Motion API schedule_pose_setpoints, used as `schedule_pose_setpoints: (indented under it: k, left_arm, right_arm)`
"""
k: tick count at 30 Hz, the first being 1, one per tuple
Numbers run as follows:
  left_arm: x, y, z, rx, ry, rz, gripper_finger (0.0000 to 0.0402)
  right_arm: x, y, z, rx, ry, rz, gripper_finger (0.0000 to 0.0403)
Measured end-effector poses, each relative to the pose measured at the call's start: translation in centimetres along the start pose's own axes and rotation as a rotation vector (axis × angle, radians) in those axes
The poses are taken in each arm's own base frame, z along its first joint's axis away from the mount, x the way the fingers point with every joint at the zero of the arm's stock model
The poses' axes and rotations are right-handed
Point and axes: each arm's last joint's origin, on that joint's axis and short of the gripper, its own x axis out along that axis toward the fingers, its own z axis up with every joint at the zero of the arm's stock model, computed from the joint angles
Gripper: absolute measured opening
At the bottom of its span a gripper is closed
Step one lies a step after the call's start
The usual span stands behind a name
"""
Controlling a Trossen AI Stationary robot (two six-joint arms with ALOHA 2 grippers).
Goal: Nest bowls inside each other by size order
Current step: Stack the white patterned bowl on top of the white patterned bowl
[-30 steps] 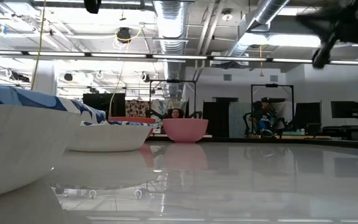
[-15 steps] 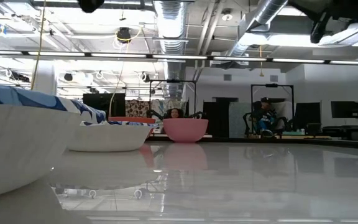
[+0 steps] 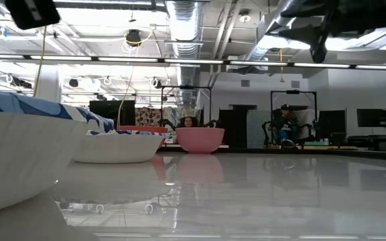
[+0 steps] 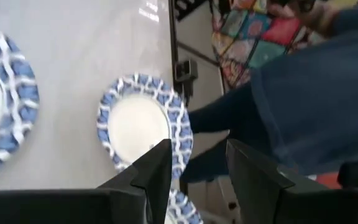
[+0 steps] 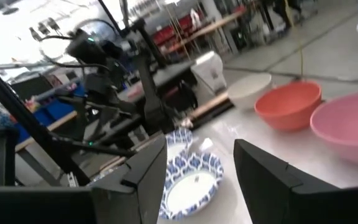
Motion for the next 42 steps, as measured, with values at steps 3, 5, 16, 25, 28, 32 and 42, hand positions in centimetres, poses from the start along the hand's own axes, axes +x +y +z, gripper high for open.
schedule_pose_setpoints:
  k: [3,5,16,25,28,32,42]
  left_arm:
    - [0.9,-0.4,-1.0,0.004,0.077,0.016,0.0142]
    - [1.6,-0.5,-1.9,0.008,0.148,0.041,0.0142]
    - [5.2,-0.9,-5.3,0.056,0.433,0.124,0.0142]
    - [7.5,-0.3,-7.3,0.095,0.492,0.295,0.0142]
    - [8.1,0.1,-7.6,0.073,0.512,0.344,0.0141]
    - [8.7,0.4,-7.8,0.084,0.526,0.373,0.0141]
    - [9.5,2.8,-9.4,0.100,0.543,0.395,0.0141]
  right_arm:
    - [0.5,0.1,-0.3,0.008,0.015,0.003,0.0208]
    - [0.8,0.1,-0.5,0.008,0.022,0.005,0.0208]
    - [1.6,-0.1,-1.2,0.029,0.055,-0.015,0.0207]
    - [1.7,-0.1,-1.3,0.054,0.060,-0.019,0.0207]
    - [1.7,-0.1,-1.3,0.054,0.062,-0.020,0.0207]
    - [1.7,-0.1,-1.3,0.054,0.061,-0.019,0.0207]
    - [1.7,-0.1,-1.3,0.054,0.063,-0.020,0.0207]
